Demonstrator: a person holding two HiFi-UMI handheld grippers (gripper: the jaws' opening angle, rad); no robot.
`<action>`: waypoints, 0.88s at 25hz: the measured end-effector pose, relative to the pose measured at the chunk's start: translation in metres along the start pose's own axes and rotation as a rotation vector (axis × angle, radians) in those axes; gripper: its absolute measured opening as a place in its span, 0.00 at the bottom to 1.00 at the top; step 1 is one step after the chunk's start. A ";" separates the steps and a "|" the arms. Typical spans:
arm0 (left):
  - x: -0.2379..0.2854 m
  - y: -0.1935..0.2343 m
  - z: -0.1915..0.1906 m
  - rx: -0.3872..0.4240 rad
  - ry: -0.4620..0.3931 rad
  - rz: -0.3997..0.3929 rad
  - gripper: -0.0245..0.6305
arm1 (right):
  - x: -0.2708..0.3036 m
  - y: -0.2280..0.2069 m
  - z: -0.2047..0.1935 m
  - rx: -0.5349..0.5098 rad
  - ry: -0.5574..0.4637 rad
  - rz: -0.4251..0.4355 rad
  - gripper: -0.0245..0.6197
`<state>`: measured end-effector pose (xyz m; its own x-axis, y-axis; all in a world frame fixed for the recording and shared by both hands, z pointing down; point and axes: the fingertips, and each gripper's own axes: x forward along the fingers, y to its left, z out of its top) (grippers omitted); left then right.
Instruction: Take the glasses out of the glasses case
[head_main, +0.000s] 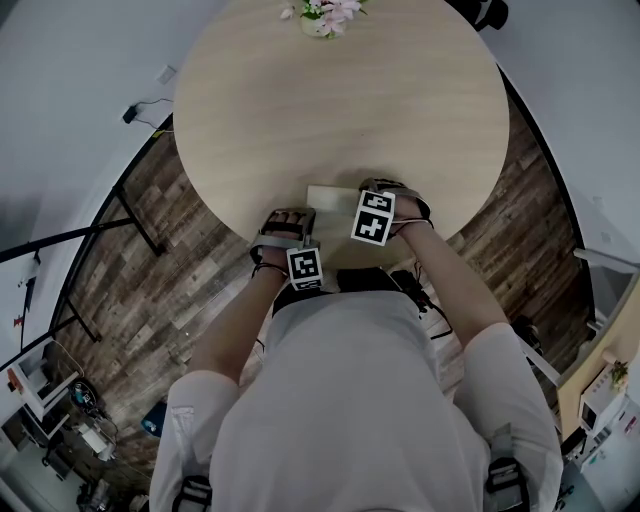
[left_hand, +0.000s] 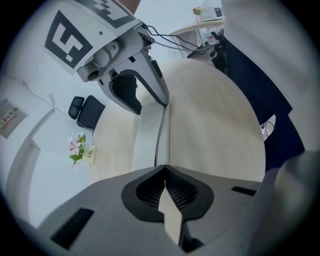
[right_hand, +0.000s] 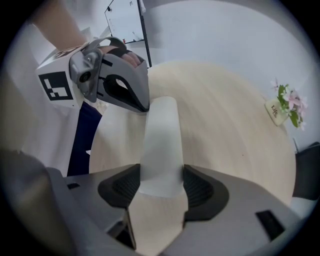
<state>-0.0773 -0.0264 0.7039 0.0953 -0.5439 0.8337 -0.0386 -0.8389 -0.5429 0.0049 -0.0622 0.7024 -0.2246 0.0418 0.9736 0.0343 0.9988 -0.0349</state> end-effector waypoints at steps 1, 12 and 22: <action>0.000 0.000 0.000 -0.001 -0.001 0.005 0.04 | -0.001 -0.001 0.000 0.003 -0.002 0.016 0.44; 0.001 -0.001 0.000 -0.005 0.007 -0.013 0.04 | -0.020 -0.010 0.000 0.093 -0.094 -0.039 0.44; 0.002 -0.001 -0.001 -0.019 -0.005 -0.016 0.04 | -0.052 -0.054 -0.017 0.309 -0.216 -0.167 0.44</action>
<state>-0.0780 -0.0272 0.7063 0.1008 -0.5301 0.8419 -0.0555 -0.8479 -0.5272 0.0314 -0.1191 0.6580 -0.4029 -0.1504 0.9028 -0.3067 0.9516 0.0217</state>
